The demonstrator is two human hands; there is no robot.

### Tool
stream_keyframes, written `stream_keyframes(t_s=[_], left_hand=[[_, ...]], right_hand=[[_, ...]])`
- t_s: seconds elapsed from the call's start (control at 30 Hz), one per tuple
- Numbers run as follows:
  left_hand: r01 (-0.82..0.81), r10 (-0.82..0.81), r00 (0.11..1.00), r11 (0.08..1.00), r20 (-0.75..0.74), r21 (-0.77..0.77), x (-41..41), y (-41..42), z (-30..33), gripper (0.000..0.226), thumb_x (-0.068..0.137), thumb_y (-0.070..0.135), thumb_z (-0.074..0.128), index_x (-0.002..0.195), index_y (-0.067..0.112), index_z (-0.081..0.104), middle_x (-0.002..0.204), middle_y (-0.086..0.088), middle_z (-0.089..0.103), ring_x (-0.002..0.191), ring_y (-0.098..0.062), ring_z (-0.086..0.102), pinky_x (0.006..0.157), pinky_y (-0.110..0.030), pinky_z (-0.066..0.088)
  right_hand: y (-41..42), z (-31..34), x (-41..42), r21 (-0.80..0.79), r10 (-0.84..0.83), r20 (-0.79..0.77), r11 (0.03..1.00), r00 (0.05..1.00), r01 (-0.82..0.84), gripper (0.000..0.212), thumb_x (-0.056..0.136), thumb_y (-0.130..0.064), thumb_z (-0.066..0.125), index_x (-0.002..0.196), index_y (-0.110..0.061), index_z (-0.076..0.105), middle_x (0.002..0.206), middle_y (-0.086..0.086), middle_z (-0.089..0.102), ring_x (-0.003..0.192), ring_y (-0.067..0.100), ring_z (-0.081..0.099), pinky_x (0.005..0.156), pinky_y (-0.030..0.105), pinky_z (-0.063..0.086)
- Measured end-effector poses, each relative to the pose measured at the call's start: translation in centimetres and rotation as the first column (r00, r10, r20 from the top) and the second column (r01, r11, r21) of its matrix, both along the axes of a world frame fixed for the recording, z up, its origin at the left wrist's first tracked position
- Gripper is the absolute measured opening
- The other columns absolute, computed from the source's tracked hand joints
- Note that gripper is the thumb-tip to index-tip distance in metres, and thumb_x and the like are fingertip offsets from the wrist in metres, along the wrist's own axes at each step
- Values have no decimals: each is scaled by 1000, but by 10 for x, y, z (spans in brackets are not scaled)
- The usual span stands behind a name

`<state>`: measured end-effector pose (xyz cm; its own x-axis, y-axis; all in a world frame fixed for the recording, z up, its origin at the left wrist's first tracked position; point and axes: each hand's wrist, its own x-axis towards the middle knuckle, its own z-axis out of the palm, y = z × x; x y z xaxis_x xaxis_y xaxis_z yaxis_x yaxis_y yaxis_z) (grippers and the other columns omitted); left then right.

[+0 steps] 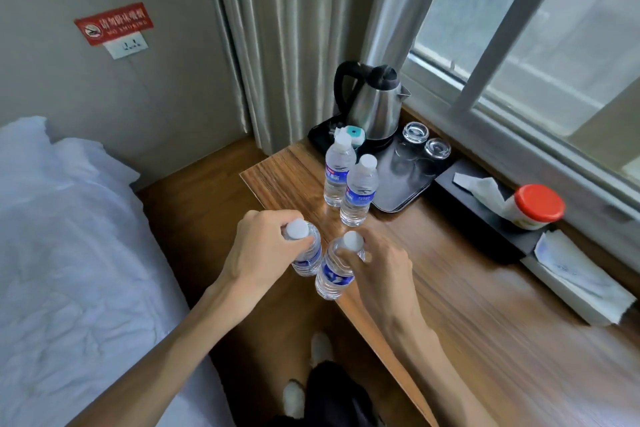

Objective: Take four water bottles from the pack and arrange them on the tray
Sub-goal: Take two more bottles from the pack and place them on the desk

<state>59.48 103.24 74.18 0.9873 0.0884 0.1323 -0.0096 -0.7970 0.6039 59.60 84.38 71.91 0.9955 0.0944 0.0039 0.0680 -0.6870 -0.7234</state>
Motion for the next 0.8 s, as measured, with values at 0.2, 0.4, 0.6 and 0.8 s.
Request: stream_keyframes(t_s=[0.2,0.4,0.6,0.8], left_hand=[[106,-106,994,994,-33,-11,61,20,-3,25,75,33,83,93,17,76,87,8,77,82,-7,72,63,-22,61],[201,-202,977,979,-70,-18,107,30,-5,21,74,33,83,86,18,74,80,7,76,78,-11,72,62,-28,60],[326,-328,937,945,-119,-39,142,34,-10,19,73,31,81,84,19,73,76,8,75,75,-13,70,62,-30,58],[467,-468,877,883,-106,-43,176,43,-16,26,71,38,78,92,23,72,83,7,77,79,-17,71,65,-33,59]], right_hand=[[20,-8,38,7,-98,31,995,995,98,17,87,-31,70,103,-29,64,97,-8,69,85,9,62,73,34,54],[33,-10,61,45,-227,61,973,972,224,19,85,-28,73,102,-28,67,94,-9,68,83,11,61,72,31,50],[53,-18,75,18,-347,91,938,933,347,29,84,-28,76,111,-21,67,97,-9,70,83,12,63,69,24,45],[82,-23,83,41,-493,136,869,859,493,34,82,-23,78,114,-16,68,102,-3,72,89,14,65,74,20,44]])
